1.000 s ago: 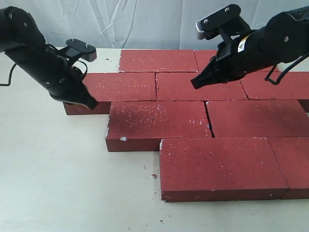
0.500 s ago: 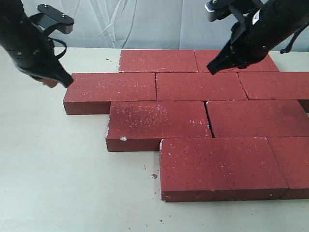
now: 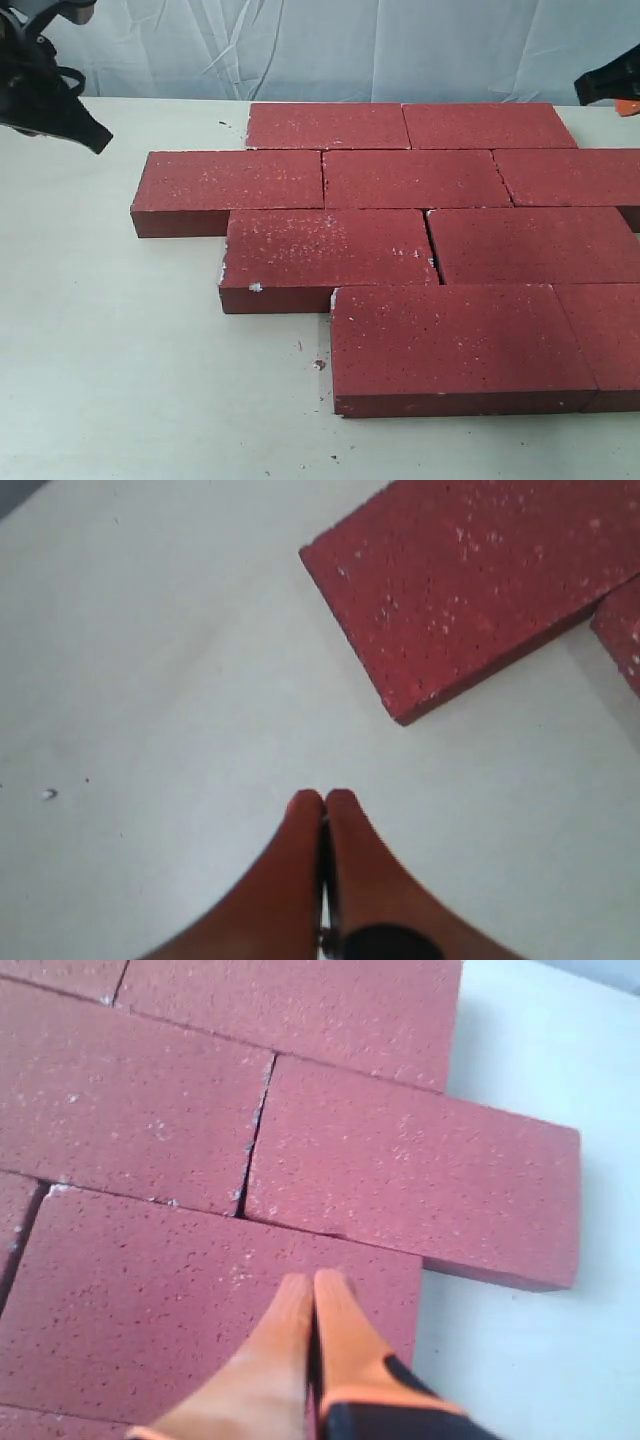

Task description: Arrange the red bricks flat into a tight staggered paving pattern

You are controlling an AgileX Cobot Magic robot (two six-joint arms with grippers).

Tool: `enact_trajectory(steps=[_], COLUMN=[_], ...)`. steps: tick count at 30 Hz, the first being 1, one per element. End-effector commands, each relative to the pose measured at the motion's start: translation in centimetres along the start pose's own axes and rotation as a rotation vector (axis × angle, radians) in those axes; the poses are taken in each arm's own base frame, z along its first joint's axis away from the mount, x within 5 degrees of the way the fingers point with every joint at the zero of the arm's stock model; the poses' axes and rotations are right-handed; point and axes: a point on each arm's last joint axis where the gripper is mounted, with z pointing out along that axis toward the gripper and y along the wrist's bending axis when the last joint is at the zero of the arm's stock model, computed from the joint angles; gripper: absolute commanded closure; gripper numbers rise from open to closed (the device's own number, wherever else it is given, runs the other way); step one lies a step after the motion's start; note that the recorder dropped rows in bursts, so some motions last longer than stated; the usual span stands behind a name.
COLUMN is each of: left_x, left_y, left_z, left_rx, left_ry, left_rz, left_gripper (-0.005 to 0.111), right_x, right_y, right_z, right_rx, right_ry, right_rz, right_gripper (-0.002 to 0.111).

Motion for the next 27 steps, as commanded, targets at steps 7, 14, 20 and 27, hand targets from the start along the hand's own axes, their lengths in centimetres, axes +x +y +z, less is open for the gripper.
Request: enact_trajectory(steps=[7,14,20,27], left_x=[1.7,4.0,6.4,11.1], left_y=[-0.3,-1.0,-1.5,-2.8], left_z=[-4.7,-7.1,-10.3,-12.3], left_rx=[-0.046,-0.043,-0.084,-0.124], left_ry=[-0.290,-0.448,-0.644,-0.833], left_rz=[-0.029,-0.073,-0.088,-0.099], left_gripper=[0.107,0.107,0.107,0.107], right_x=[3.1,6.2,8.9,13.2], right_y=[-0.2,0.5,1.2,2.3], right_z=[-5.8,-8.9,-11.6,-12.8], right_rx=[0.087,0.108,0.136,0.167], right_ry=[-0.260,-0.354,-0.493,-0.687], right_rz=[0.009,0.010,0.017,0.022], right_gripper=[0.109,0.109,0.109,0.109])
